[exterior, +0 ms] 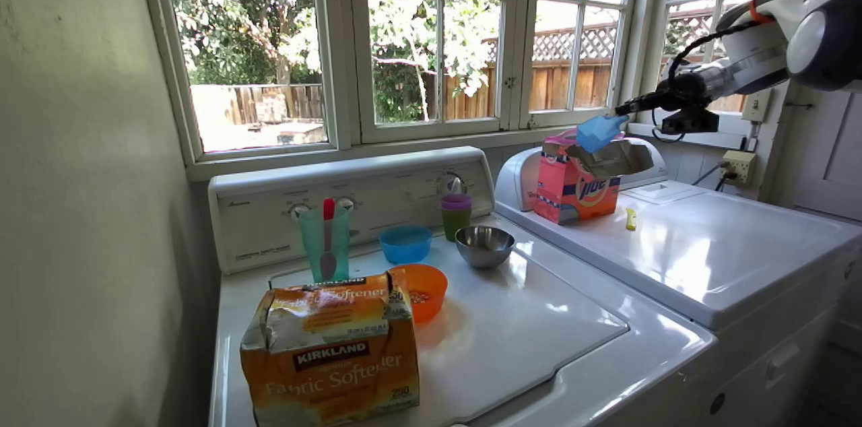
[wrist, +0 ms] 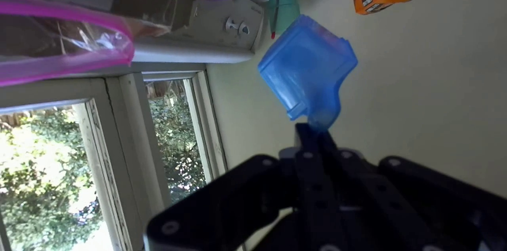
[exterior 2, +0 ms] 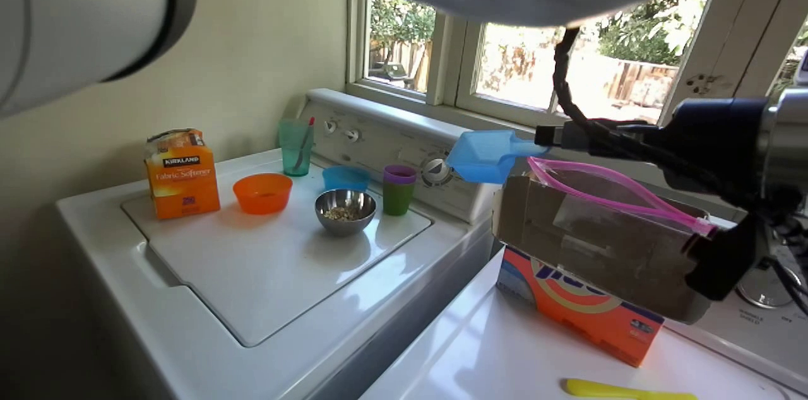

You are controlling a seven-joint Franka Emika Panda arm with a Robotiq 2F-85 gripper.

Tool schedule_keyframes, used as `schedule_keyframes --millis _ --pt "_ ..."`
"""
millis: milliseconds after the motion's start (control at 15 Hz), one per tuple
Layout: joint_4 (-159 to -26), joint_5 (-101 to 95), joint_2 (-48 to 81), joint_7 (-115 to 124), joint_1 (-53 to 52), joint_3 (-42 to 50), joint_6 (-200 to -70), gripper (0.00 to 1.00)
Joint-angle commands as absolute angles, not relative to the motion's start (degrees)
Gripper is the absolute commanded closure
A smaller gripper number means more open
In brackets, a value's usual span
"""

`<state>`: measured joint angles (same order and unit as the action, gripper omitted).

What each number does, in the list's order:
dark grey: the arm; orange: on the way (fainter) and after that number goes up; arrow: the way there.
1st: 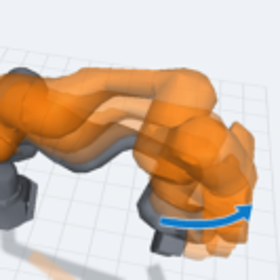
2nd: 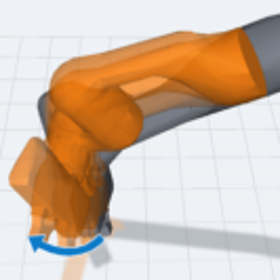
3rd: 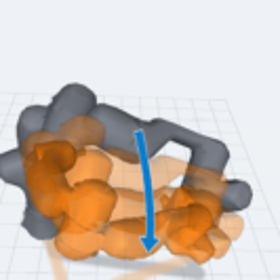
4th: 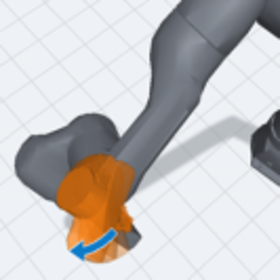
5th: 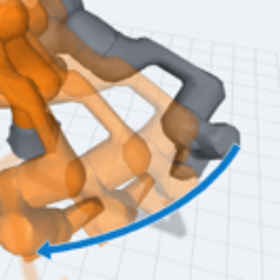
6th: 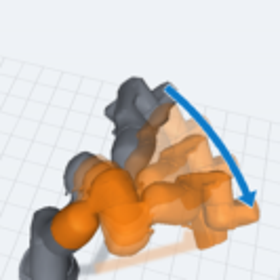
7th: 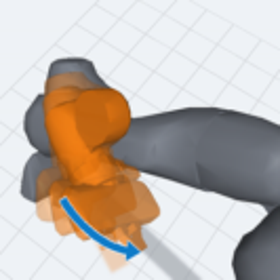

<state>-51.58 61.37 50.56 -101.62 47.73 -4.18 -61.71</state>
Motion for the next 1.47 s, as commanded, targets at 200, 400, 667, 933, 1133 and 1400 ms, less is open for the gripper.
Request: schedule_keyframes --millis 200,400,667,933,1133,1400 --pt "-42.38 57.6 57.89 -88.05 45.14 0.18 -61.65 0.99" --pt "-40.08 55.81 60.4 -82.96 44.94 -0.04 -61.51 0.99" --pt "-37.33 53.34 63.7 -77.7 44.7 -0.89 -60.62 0.99" --pt "-34.98 51.44 66.69 -72.8 45.15 -1.65 -60.03 0.99" --pt "-33.25 49.69 68.66 -69.88 45.62 -2.06 -58.86 0.99" --pt "-31.0 47.48 70.87 -65.75 46.1 -2.56 -57.7 0.99"
